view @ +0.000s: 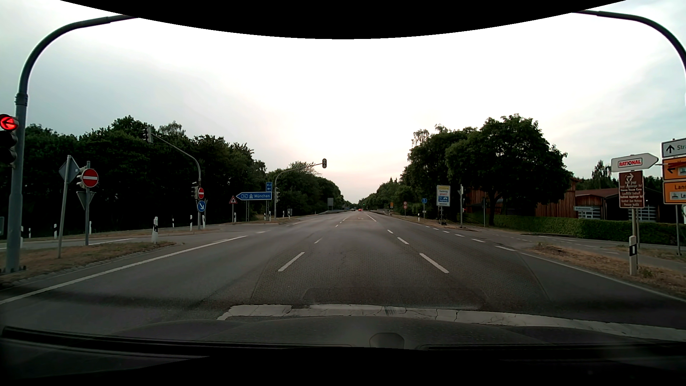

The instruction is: Follow the waypoints while adhering to traffic rules and regulations

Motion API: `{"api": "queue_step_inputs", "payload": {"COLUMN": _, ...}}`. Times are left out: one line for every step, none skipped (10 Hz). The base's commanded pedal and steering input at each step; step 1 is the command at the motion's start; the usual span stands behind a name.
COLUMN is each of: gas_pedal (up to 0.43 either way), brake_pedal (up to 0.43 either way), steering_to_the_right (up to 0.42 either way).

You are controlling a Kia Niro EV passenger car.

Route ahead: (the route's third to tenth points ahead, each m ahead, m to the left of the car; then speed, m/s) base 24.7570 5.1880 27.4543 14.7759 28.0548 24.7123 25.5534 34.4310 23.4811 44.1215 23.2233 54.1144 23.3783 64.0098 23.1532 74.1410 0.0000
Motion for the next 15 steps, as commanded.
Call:
{"api": "queue_step_inputs", "payload": {"gas_pedal": 0.000, "brake_pedal": 0.238, "steering_to_the_right": -0.001}}
{"api": "queue_step_inputs", "payload": {"gas_pedal": 0.000, "brake_pedal": 0.232, "steering_to_the_right": -0.001}}
{"api": "queue_step_inputs", "payload": {"gas_pedal": 0.000, "brake_pedal": 0.232, "steering_to_the_right": -0.001}}
{"api": "queue_step_inputs", "payload": {"gas_pedal": 0.000, "brake_pedal": 0.232, "steering_to_the_right": -0.001}}
{"api": "queue_step_inputs", "payload": {"gas_pedal": 0.000, "brake_pedal": 0.232, "steering_to_the_right": -0.001}}
{"api": "queue_step_inputs", "payload": {"gas_pedal": 0.000, "brake_pedal": 0.232, "steering_to_the_right": -0.001}}
{"api": "queue_step_inputs", "payload": {"gas_pedal": 0.000, "brake_pedal": 0.232, "steering_to_the_right": -0.001}}
{"api": "queue_step_inputs", "payload": {"gas_pedal": 0.000, "brake_pedal": 0.232, "steering_to_the_right": -0.001}}
{"api": "queue_step_inputs", "payload": {"gas_pedal": 0.000, "brake_pedal": 0.232, "steering_to_the_right": -0.001}}
{"api": "queue_step_inputs", "payload": {"gas_pedal": 0.000, "brake_pedal": 0.232, "steering_to_the_right": -0.001}}
{"api": "queue_step_inputs", "payload": {"gas_pedal": 0.000, "brake_pedal": 0.232, "steering_to_the_right": -0.001}}
{"api": "queue_step_inputs", "payload": {"gas_pedal": 0.000, "brake_pedal": 0.232, "steering_to_the_right": -0.001}}
{"api": "queue_step_inputs", "payload": {"gas_pedal": 0.000, "brake_pedal": 0.232, "steering_to_the_right": -0.001}}
{"api": "queue_step_inputs", "payload": {"gas_pedal": 0.000, "brake_pedal": 0.232, "steering_to_the_right": -0.001}}
{"api": "queue_step_inputs", "payload": {"gas_pedal": 0.000, "brake_pedal": 0.232, "steering_to_the_right": -0.001}}
